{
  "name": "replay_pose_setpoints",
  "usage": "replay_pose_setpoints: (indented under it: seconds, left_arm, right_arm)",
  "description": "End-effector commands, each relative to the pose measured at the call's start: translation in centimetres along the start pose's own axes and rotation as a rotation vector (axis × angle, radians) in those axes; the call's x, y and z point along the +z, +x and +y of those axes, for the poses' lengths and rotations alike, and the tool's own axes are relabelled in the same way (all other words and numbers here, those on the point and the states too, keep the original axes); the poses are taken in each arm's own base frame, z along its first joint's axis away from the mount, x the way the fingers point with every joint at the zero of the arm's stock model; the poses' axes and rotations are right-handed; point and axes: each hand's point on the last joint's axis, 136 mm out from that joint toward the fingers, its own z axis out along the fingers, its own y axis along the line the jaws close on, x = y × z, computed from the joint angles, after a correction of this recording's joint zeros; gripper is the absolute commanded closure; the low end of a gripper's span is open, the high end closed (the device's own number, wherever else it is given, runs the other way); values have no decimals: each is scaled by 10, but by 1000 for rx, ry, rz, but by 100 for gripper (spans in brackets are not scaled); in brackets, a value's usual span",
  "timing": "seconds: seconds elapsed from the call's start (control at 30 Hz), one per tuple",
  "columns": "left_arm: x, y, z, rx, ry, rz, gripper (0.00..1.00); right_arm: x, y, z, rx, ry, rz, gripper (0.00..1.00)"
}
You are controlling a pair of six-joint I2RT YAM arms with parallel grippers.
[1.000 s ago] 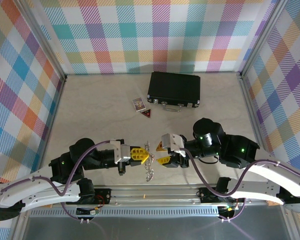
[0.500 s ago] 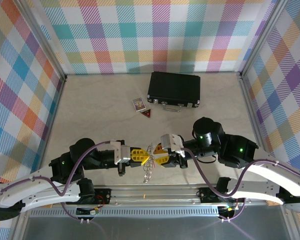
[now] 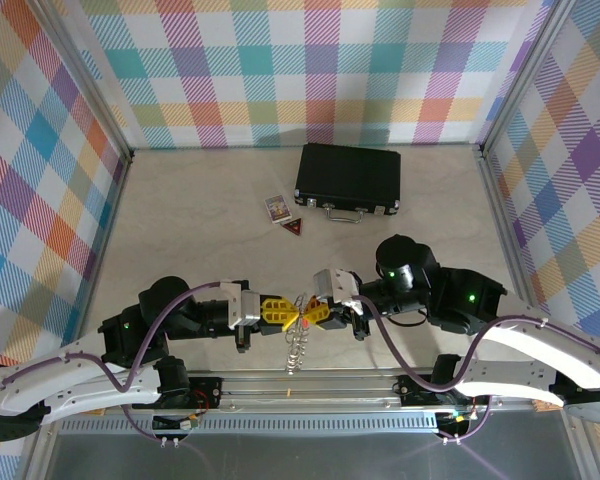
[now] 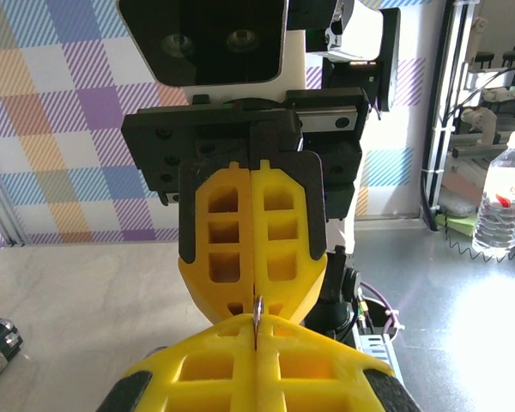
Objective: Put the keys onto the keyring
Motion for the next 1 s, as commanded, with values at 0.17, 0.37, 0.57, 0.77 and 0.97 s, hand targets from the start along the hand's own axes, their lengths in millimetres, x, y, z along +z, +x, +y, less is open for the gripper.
replay_pose_setpoints:
  seconds: [0.17, 0.37, 0.57, 0.77, 0.97]
  left_arm:
    - [-5, -28, -11, 10, 62, -121, 100]
    - [-3, -28, -14, 6, 83, -118, 100]
    - [-3, -26, -17, 4, 101, -110, 100]
    - [-4, -28, -17, 5, 102, -119, 100]
    - [-6, -29, -16, 5, 89, -132, 100]
  right_arm:
    - [11, 11, -5, 13, 9, 47, 100]
    - [11, 7, -6, 10, 13, 33, 100]
    - [9, 4, -8, 8, 28, 20, 94]
    - [1, 0, -6, -3, 43, -15, 83]
    - [-14, -12, 10, -45, 0, -126, 72]
